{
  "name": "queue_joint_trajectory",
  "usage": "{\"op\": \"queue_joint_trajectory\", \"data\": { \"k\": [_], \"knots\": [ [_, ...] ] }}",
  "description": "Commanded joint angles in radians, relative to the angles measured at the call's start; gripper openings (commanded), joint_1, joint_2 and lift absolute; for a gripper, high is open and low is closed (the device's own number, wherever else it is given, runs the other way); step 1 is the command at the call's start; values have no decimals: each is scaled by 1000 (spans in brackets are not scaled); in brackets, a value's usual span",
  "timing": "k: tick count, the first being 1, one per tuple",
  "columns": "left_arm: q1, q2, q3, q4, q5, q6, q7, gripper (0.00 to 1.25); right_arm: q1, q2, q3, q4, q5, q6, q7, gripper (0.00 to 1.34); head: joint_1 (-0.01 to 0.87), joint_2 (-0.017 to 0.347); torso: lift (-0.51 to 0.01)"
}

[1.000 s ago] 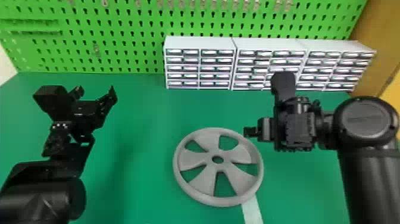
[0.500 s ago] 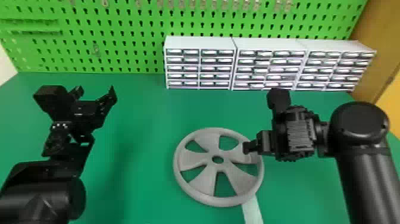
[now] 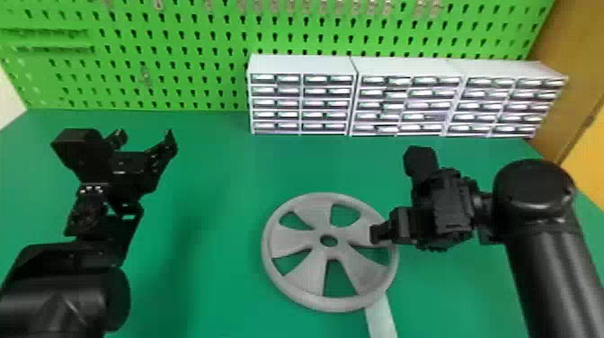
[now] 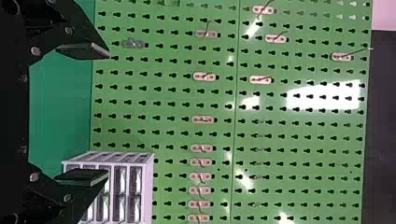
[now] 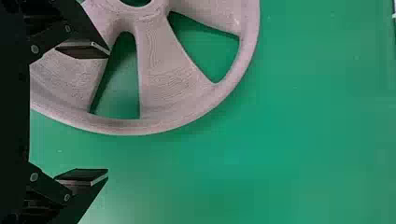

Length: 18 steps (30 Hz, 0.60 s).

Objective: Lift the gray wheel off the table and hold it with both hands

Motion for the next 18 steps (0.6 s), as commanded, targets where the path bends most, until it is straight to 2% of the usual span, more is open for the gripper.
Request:
{"op": "queue_joint_trajectory", "data": {
  "k": [1, 18],
  "knots": [
    [0, 0, -2, 0, 0, 0, 0, 888, 0, 1, -1, 16, 0, 1, 0, 963, 711, 15, -98],
    [0, 0, -3, 0, 3, 0, 1, 888, 0, 0, -4, 22, 4, 1, 0, 962, 711, 15, -98]
  ]
}}
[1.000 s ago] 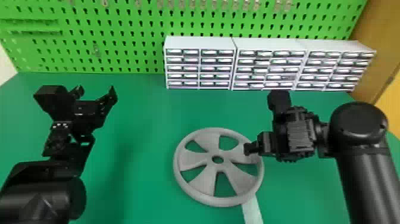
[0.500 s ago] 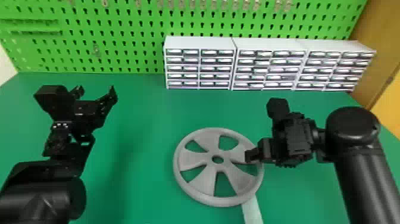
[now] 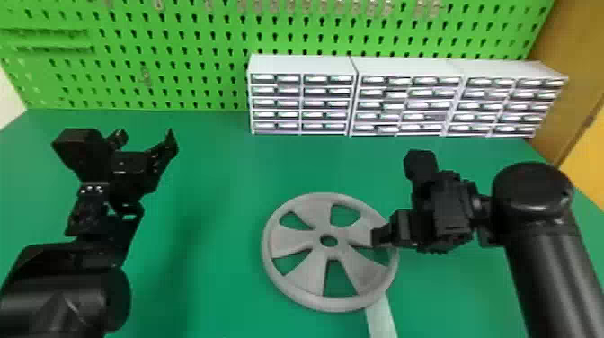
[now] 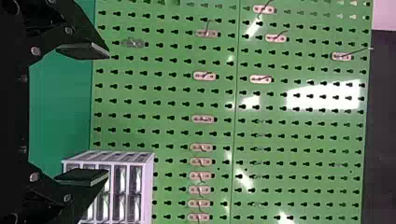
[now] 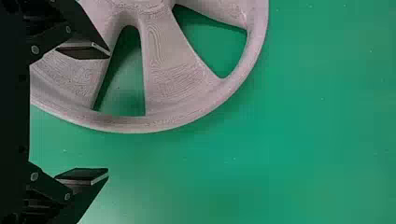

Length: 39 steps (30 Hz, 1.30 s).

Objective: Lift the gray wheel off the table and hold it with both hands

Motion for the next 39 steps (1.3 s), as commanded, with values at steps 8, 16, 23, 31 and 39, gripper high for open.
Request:
{"op": "queue_joint_trajectory", "data": {
  "k": [8, 16, 23, 31, 39],
  "knots": [
    [-2, 0, -3, 0, 0, 2, 0, 888, -3, -3, 6, 0, 0, 1, 0, 962, 711, 15, -98],
    [-2, 0, -4, 0, 0, 2, 0, 888, -3, -5, 13, 9, 2, -3, 0, 960, 711, 15, -98],
    [-2, 0, -6, 0, 0, 2, 0, 888, 0, -8, 35, 22, 2, -63, 0, 934, 711, 15, -98],
    [-6, 0, -9, 0, 0, 3, 0, 888, -17, -23, 81, 80, 2, -103, 2, 934, 711, 15, -98],
    [-6, 0, -6, 0, 0, 3, 0, 888, -12, -40, 105, 112, 6, -155, 15, 927, 711, 15, -98]
  ]
}}
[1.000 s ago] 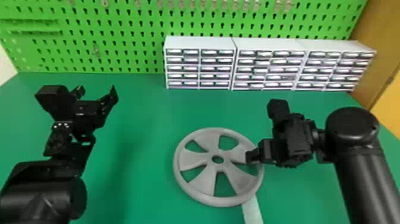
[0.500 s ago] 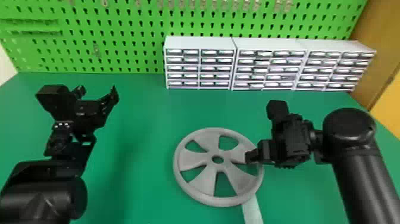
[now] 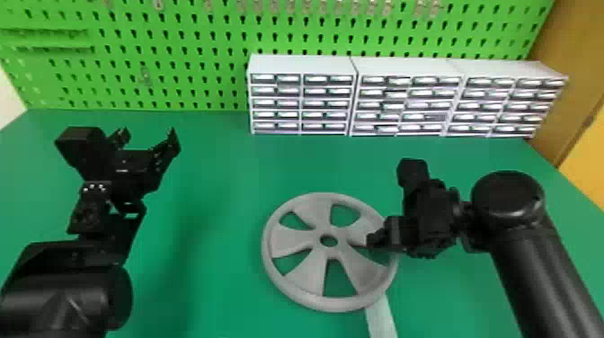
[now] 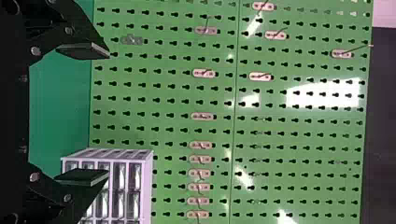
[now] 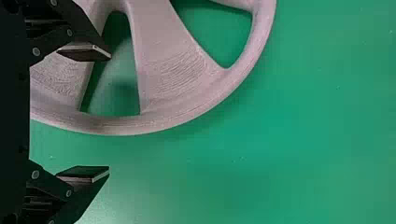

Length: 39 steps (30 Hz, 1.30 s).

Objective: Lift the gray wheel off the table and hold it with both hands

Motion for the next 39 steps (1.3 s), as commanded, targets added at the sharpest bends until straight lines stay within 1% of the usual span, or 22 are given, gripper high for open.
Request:
{"op": "queue_joint_trajectory", "data": {
  "k": [1, 7, 11, 20, 22, 28, 32, 36, 38, 39],
  "knots": [
    [-1, 0, 1, 0, 0, -2, 0, 888, -3, -9, 13, 23, 7, -20, 11, 920, 711, 15, -98],
    [-1, 0, 0, 0, 0, 0, 0, 888, -4, -13, 25, 40, 50, -49, 75, 877, 711, 15, -98],
    [-1, 0, 0, 0, 2, 0, 0, 888, -4, -13, 27, 41, 61, -51, 83, 848, 711, 15, -98],
    [-3, 0, 0, 0, 2, -2, 0, 888, -4, -15, 30, 46, 72, -53, 84, 847, 711, 15, -98],
    [-3, 0, 0, 0, 2, -2, 0, 888, -4, -15, 30, 47, 72, -53, 86, 828, 711, 15, -98],
    [-3, 0, 0, 0, 2, -2, 0, 888, -4, -15, 33, 49, 72, -51, 86, 723, 711, 15, -98],
    [-3, 0, 0, 0, 2, -2, 0, 888, -4, -13, 31, 50, 72, -46, 86, 577, 711, 15, -98],
    [-3, 0, 0, 0, 2, -2, 0, 888, -7, -13, 28, 53, 72, -36, 84, 526, 711, 15, -98],
    [-1, 0, 0, 0, 2, -2, 0, 888, -7, -13, 28, 55, 72, -31, 86, 457, 711, 15, -98],
    [-3, 0, 0, 0, 2, -2, 0, 888, -7, -13, 27, 55, 72, -30, 86, 397, 711, 15, -98]
  ]
}}
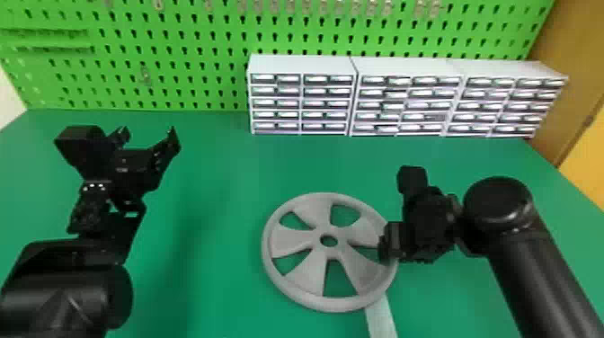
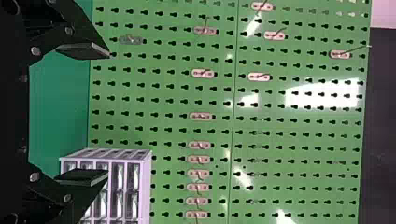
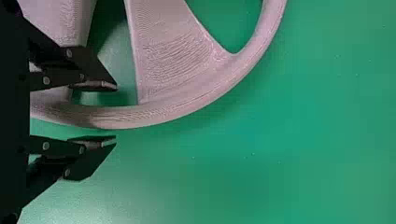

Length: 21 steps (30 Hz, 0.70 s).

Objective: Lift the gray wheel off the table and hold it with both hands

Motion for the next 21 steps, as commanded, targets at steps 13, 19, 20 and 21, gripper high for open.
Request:
{"op": "queue_joint_trajectory", "data": {
  "k": [13, 19, 20, 21],
  "knots": [
    [1, 0, -1, 0, 2, 0, 0, 888, -7, 8, -5, 2, 20, 27, -1, 175, 711, 15, -98],
    [3, 0, -1, 0, 2, 2, 0, 888, -6, 16, -18, 2, 20, 27, -1, 173, 711, 15, -98],
    [3, 0, -1, 0, 2, 0, 0, 888, -6, 16, -18, 2, 20, 27, -1, 173, 711, 15, -98],
    [3, 0, -1, 0, 2, 2, 0, 888, -6, 17, -19, 2, 21, 27, -1, 173, 711, 15, -98]
  ]
}}
